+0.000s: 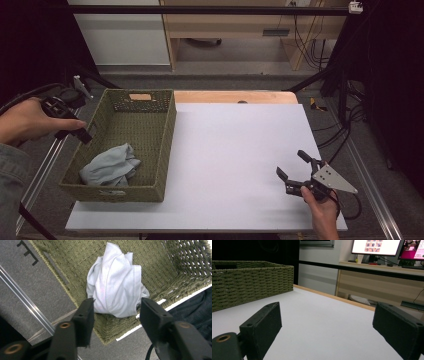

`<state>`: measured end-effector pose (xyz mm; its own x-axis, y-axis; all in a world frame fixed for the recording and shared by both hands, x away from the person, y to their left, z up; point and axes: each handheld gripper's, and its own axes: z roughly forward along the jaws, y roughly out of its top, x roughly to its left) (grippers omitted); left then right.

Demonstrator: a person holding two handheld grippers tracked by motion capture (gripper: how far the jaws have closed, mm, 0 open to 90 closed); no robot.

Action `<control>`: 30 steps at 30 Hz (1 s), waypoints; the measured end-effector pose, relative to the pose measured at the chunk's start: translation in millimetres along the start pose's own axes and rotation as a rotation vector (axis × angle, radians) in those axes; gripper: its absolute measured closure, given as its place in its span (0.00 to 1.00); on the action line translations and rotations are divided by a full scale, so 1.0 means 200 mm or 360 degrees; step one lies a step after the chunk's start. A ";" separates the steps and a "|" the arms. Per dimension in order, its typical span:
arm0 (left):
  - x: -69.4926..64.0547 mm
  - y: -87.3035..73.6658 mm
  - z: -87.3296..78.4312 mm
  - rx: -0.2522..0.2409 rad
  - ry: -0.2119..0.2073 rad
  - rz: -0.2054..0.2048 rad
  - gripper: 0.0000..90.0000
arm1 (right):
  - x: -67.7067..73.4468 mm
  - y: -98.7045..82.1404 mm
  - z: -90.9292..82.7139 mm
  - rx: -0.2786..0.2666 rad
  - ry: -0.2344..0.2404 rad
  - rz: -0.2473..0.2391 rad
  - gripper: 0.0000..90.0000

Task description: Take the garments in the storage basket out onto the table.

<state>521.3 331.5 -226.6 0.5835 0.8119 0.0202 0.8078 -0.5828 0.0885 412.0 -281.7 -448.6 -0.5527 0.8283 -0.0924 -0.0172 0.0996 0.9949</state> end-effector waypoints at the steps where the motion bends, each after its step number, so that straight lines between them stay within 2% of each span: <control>1: 0.00 0.00 0.01 -0.0003 0.0003 0.0001 0.45 | 0.00 0.00 0.00 -0.0005 -0.0001 0.0001 0.10; 4: -0.01 0.00 0.02 -0.0009 0.0008 0.0003 0.41 | 0.00 0.00 0.00 -0.0007 -0.0002 -0.0003 0.09; 5: -0.01 0.00 0.02 -0.0014 0.0010 0.0002 0.38 | 0.01 0.01 0.00 0.0017 0.0007 0.0068 0.09; 6: -0.01 0.00 0.03 -0.0016 0.0010 0.0008 0.36 | 0.00 0.00 0.00 -0.0002 -0.0001 0.0012 0.09; 10: -0.02 0.01 0.06 -0.0027 0.0015 0.0013 0.33 | 0.00 0.00 0.00 -0.0002 -0.0001 -0.0001 0.09; 13: -0.03 0.01 0.10 -0.0040 0.0036 0.0028 0.28 | 0.00 0.00 0.00 0.0008 -0.0002 0.0011 0.09; 30: -0.04 0.03 0.30 -0.0027 -0.0006 0.0084 0.23 | 0.01 0.00 0.00 0.0020 -0.0001 0.0005 0.09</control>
<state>526.1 320.2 -285.1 0.6256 0.7798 0.0216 0.7743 -0.6241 0.1044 411.5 -280.4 -448.9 -0.5519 0.8291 -0.0893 -0.0047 0.1040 0.9946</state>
